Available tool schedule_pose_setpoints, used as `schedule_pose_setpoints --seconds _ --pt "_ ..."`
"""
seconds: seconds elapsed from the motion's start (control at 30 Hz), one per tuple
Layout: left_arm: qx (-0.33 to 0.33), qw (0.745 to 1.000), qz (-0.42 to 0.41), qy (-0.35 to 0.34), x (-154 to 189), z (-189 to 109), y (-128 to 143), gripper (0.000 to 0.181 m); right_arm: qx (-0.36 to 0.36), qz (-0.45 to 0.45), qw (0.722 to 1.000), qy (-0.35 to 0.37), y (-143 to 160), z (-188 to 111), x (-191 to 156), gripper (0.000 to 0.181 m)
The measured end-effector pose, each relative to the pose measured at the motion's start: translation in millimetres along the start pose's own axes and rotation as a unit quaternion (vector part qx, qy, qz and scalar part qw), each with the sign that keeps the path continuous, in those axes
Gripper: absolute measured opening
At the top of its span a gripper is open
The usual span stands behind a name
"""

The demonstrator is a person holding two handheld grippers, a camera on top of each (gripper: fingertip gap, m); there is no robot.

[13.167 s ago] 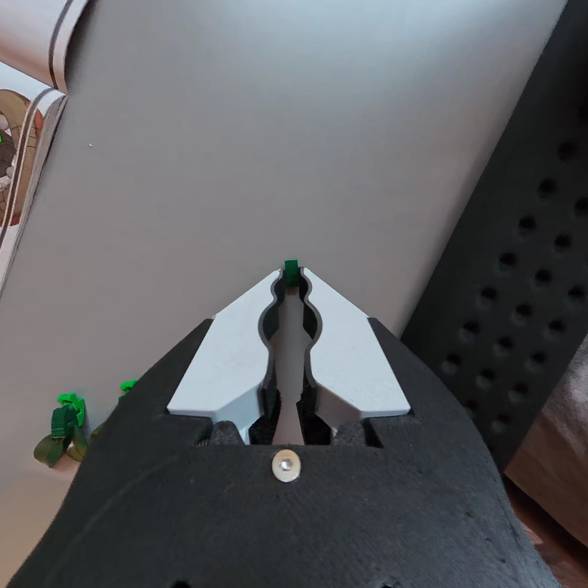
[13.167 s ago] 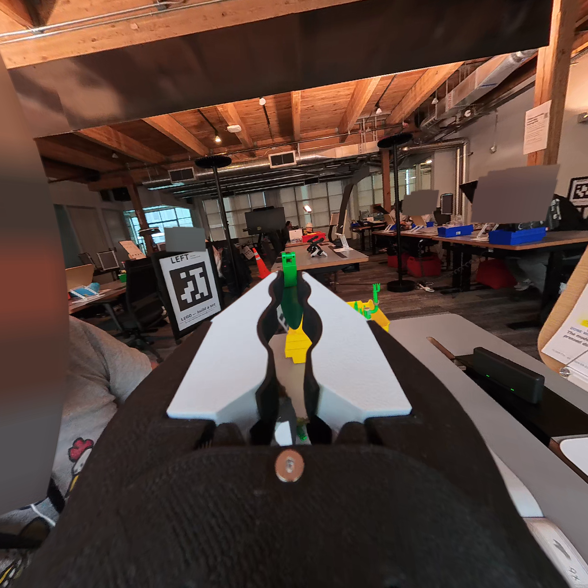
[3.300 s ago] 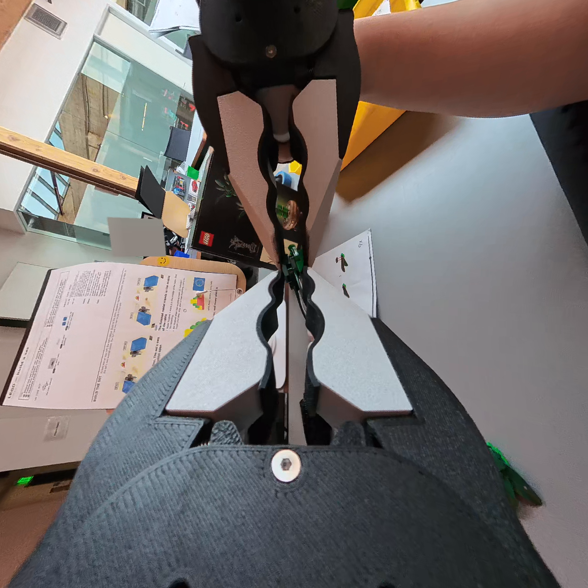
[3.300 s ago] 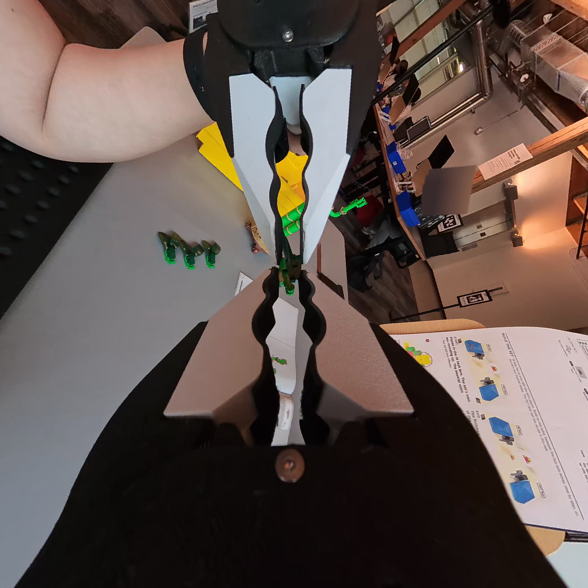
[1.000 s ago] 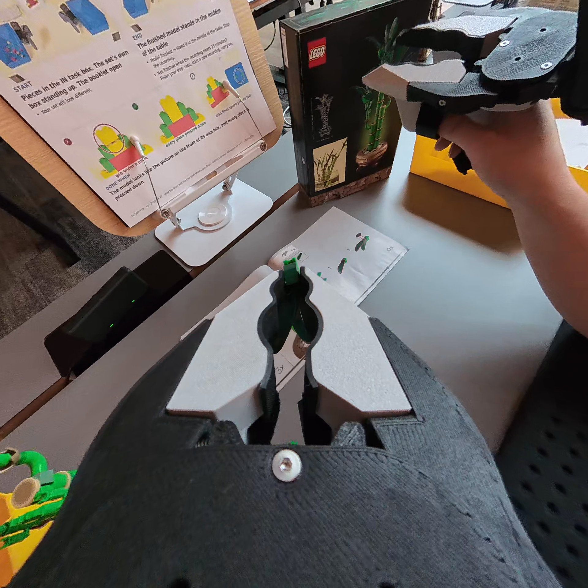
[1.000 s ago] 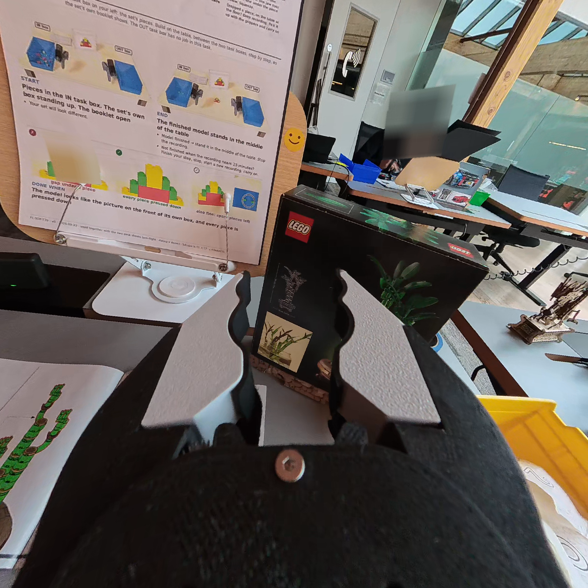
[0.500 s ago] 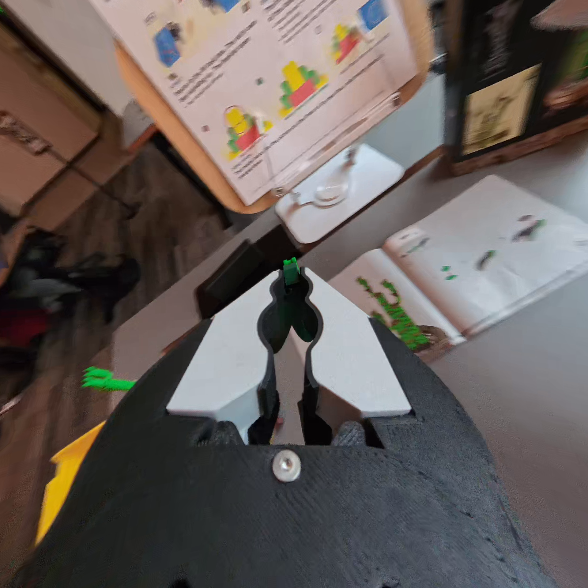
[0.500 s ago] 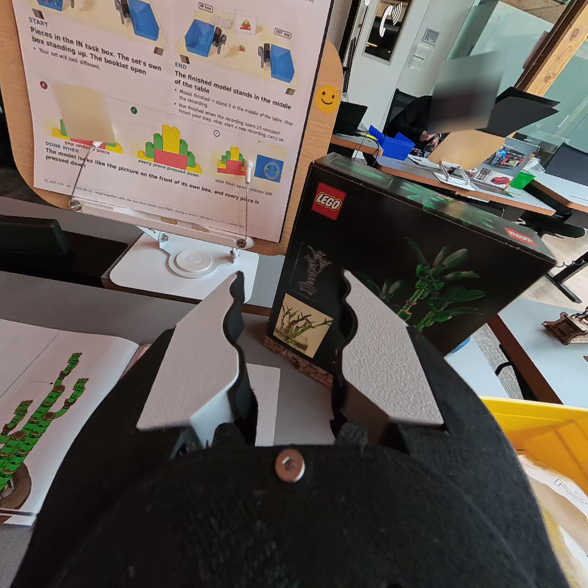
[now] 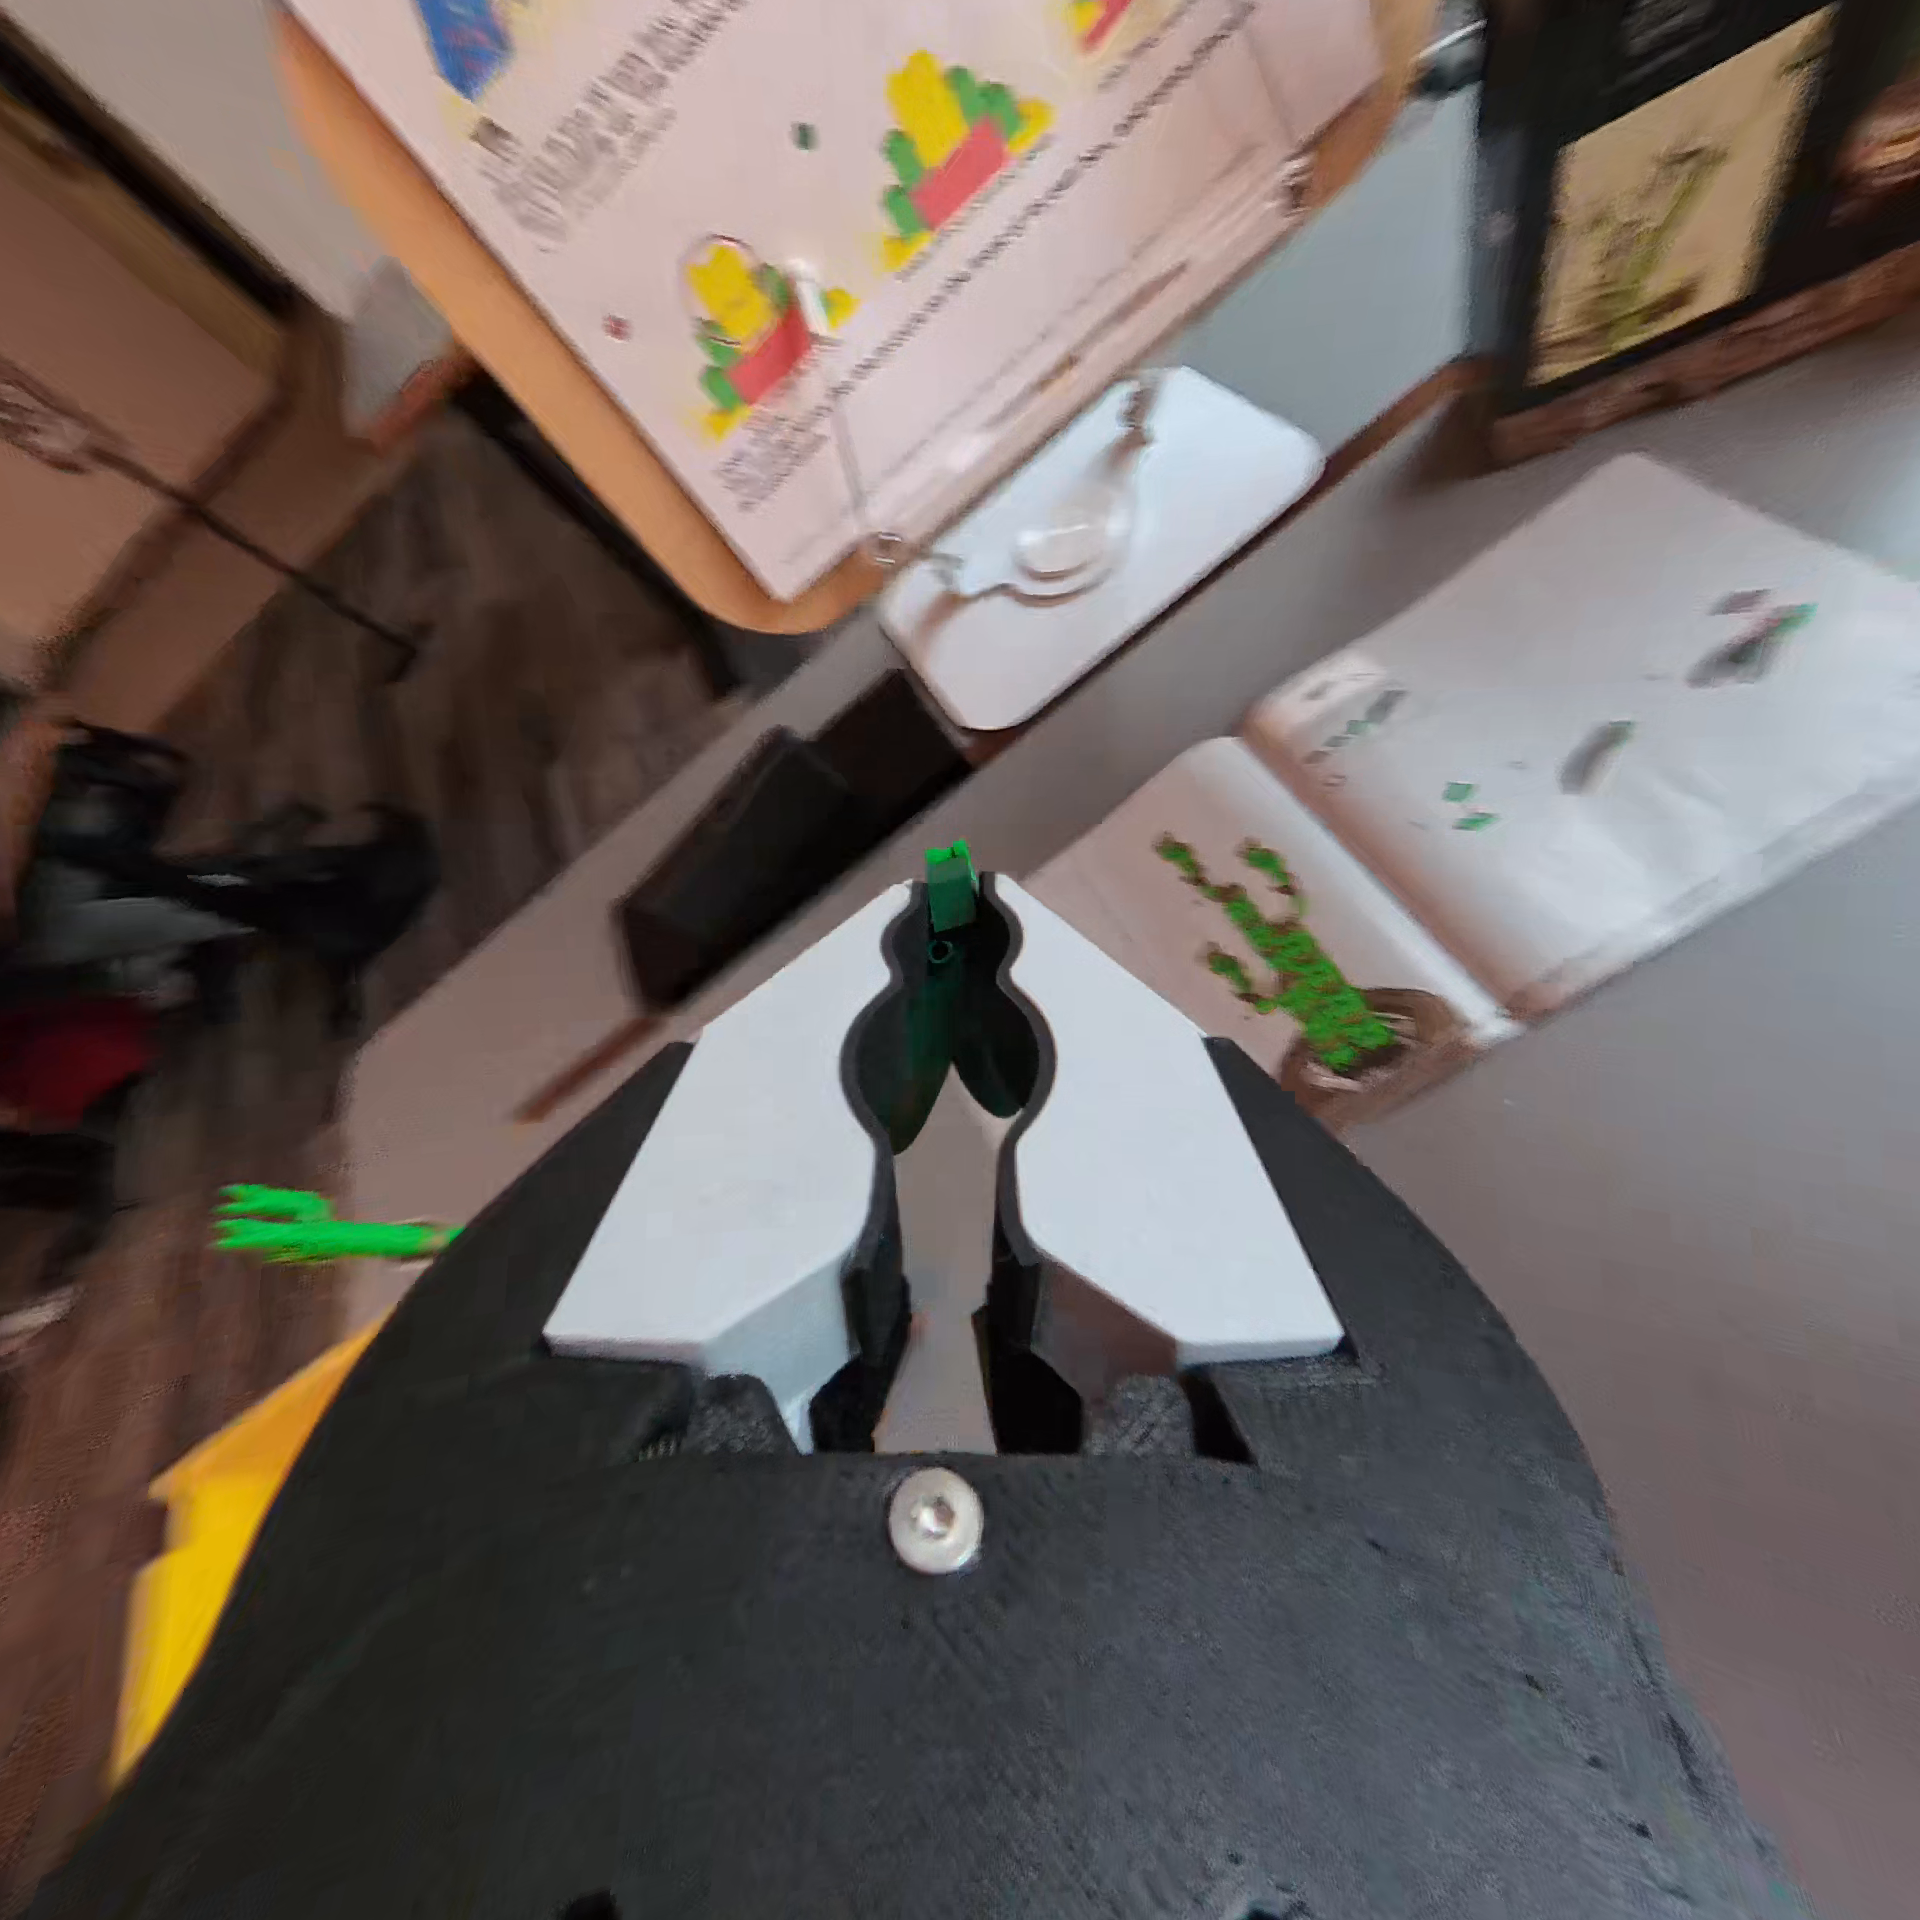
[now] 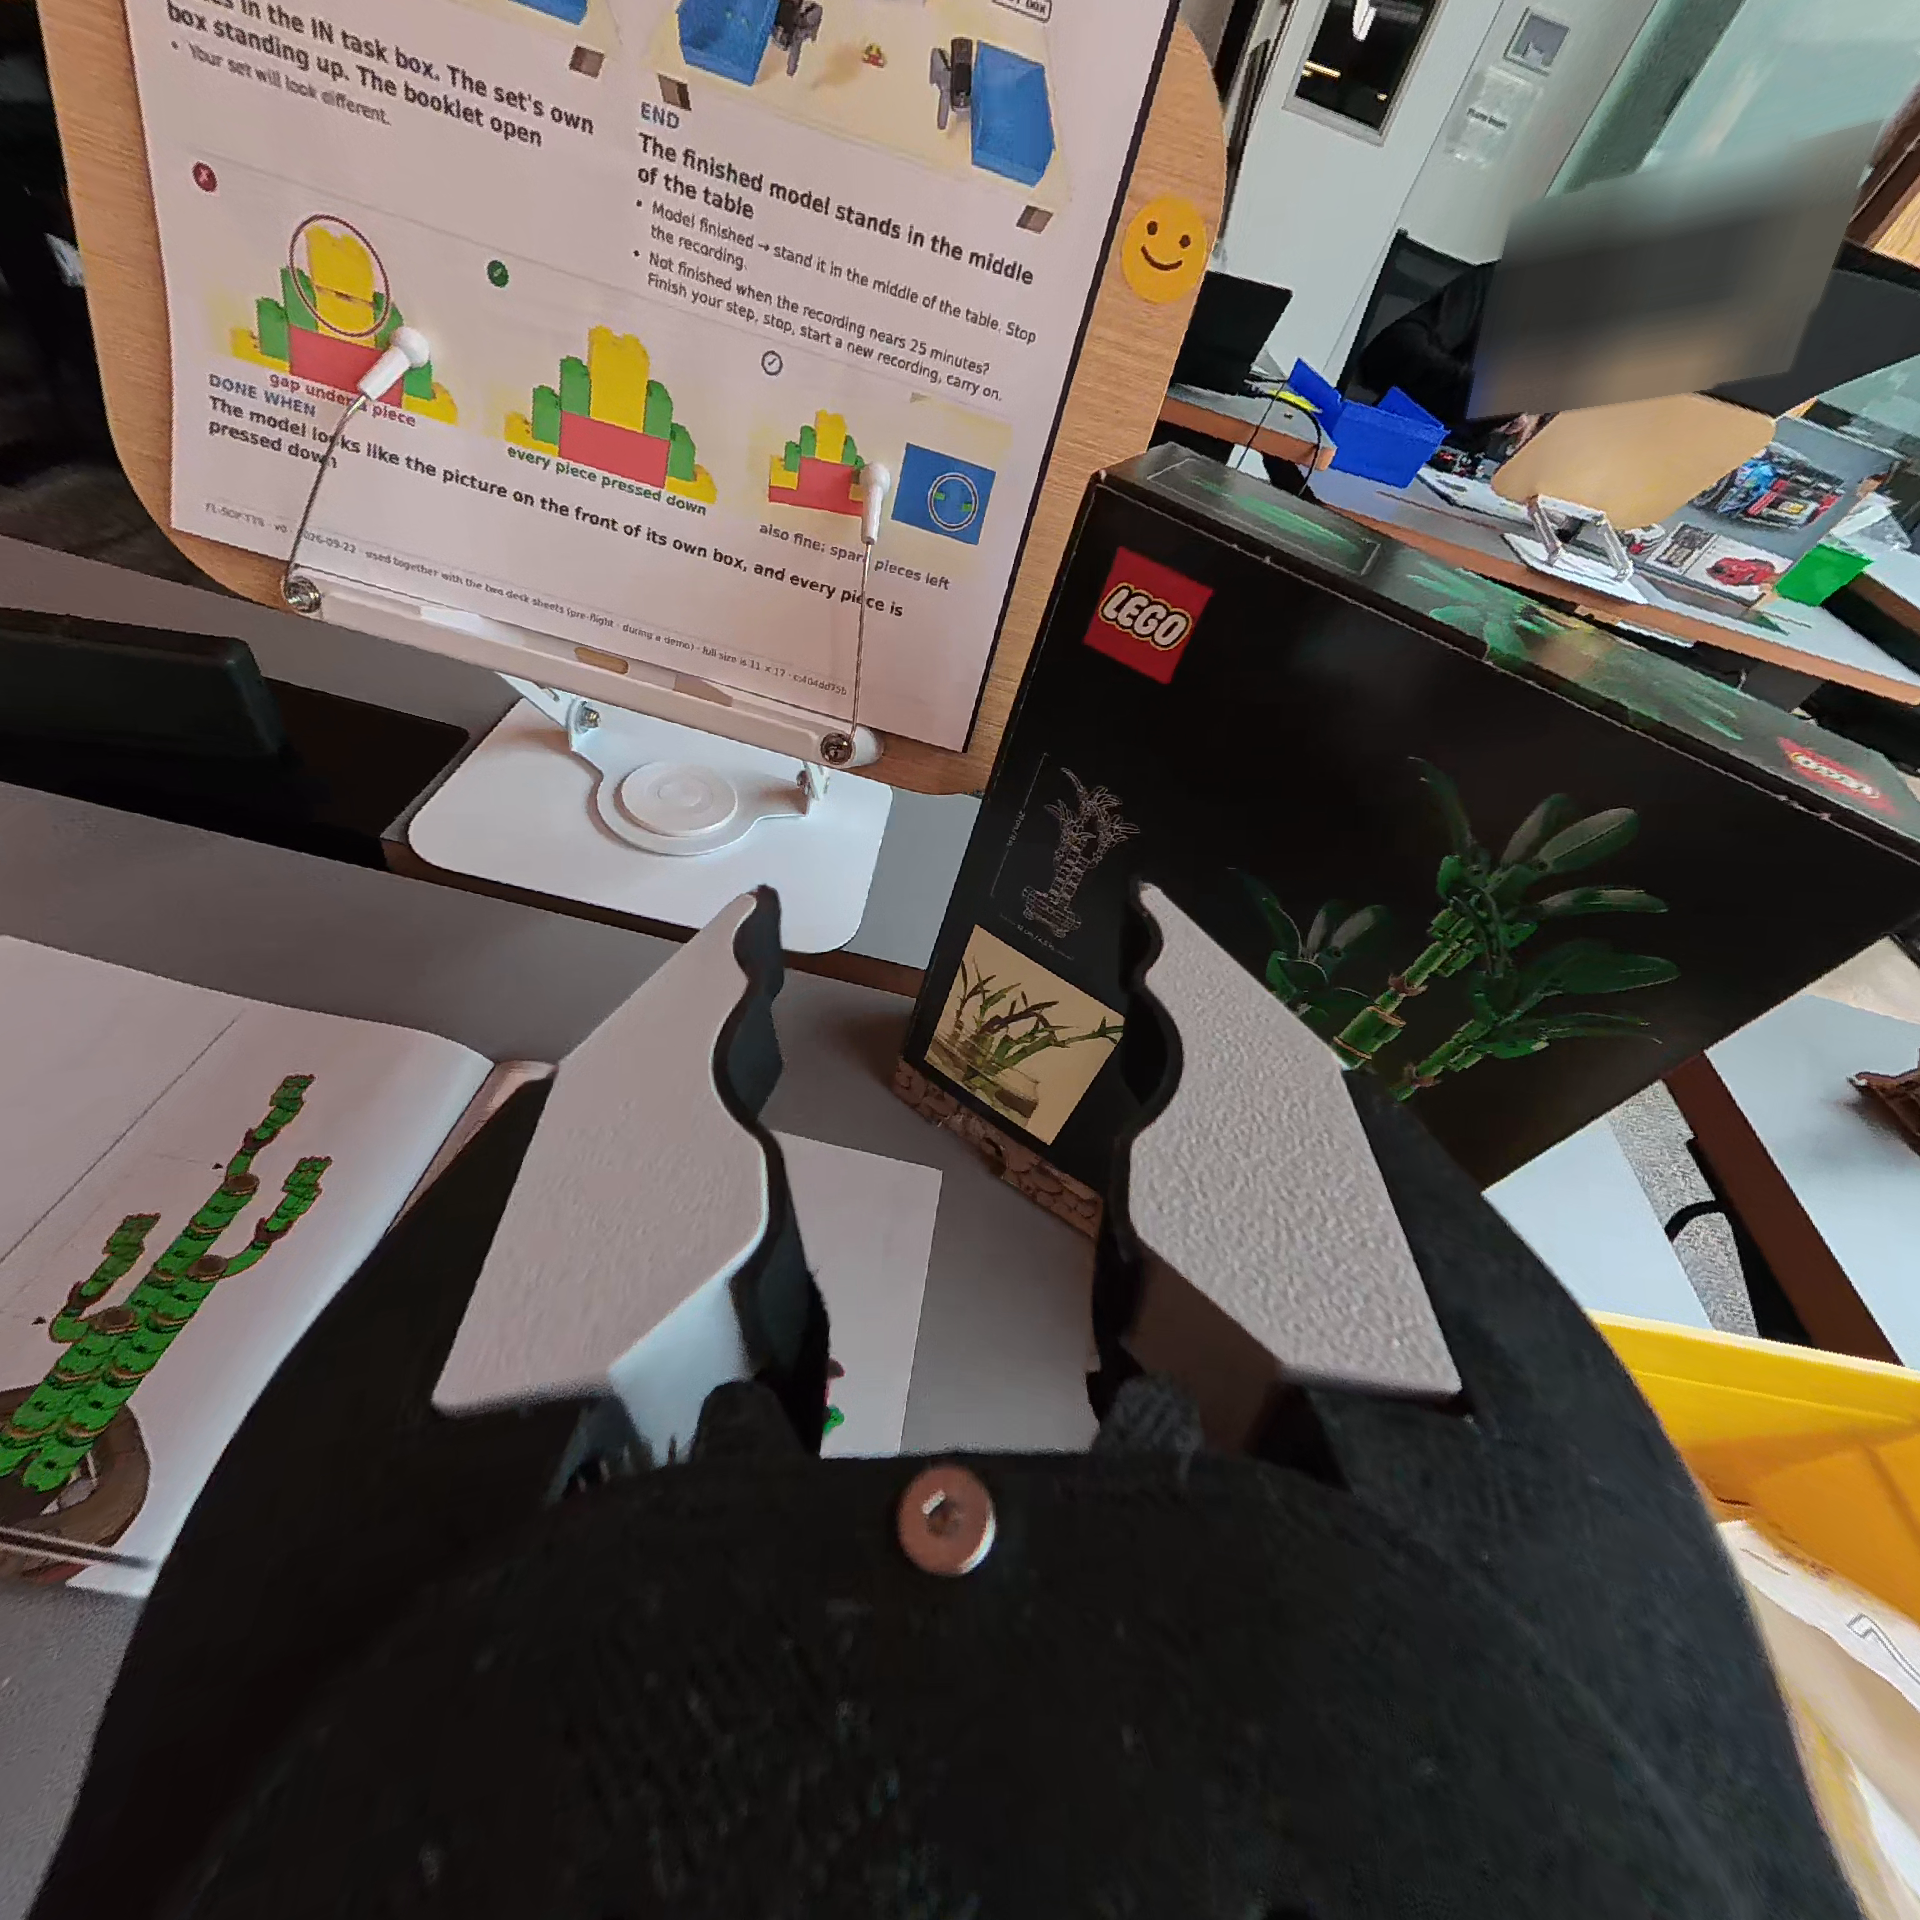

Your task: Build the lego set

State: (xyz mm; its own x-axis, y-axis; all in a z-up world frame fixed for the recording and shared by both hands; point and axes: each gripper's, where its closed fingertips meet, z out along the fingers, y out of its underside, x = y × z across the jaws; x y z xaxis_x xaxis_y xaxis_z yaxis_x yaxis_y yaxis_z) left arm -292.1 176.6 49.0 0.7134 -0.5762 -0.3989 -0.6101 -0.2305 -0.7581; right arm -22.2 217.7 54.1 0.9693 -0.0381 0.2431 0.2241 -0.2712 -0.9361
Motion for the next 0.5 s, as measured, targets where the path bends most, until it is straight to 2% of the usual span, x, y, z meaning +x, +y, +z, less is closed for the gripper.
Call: schedule_pose_setpoints --seconds 0.03,0.1,0.13,0.17,0.27,0.33,0.43,0.5 --pt "-0.004 0.996 -0.038 0.081 16.1 -7.5 6.6 0.007 -0.002 0.000 1.000 -0.008 0.4 -0.6 0.1 0.065" --pt "-0.033 0.960 -0.116 0.251 49.2 -31.7 24.4 0.007 -0.002 0.010 1.000 -0.022 -1.1 -2.7 2.4 0.066" --pt "-0.044 0.942 -0.143 0.300 57.3 -41.9 35.8 0.007 0.005 0.018 0.999 -0.035 -4.2 -4.4 2.4 0.066" --pt "-0.059 0.935 -0.151 0.316 60.6 -47.1 53.5 0.007 0.013 0.026 0.998 -0.049 -8.3 -6.6 1.5 0.066" --pt "-0.134 0.952 -0.095 0.257 58.6 -47.0 130.3 0.007 0.035 0.048 0.996 -0.073 -19.0 -13.0 0.9 0.066" --pt "-0.175 0.954 -0.083 0.230 59.7 -48.3 170.2 0.007 0.044 0.052 0.994 -0.085 -23.1 -15.1 -2.4 0.066" --pt "-0.223 0.941 -0.120 0.224 57.4 -48.2 213.1 0.007 0.038 0.034 0.994 -0.094 -21.2 -15.3 -8.5 0.068" --pt "-0.237 0.934 -0.149 0.224 52.0 -44.4 230.8 0.007 0.031 0.018 0.995 -0.095 -18.5 -15.0 -11.3 0.068"
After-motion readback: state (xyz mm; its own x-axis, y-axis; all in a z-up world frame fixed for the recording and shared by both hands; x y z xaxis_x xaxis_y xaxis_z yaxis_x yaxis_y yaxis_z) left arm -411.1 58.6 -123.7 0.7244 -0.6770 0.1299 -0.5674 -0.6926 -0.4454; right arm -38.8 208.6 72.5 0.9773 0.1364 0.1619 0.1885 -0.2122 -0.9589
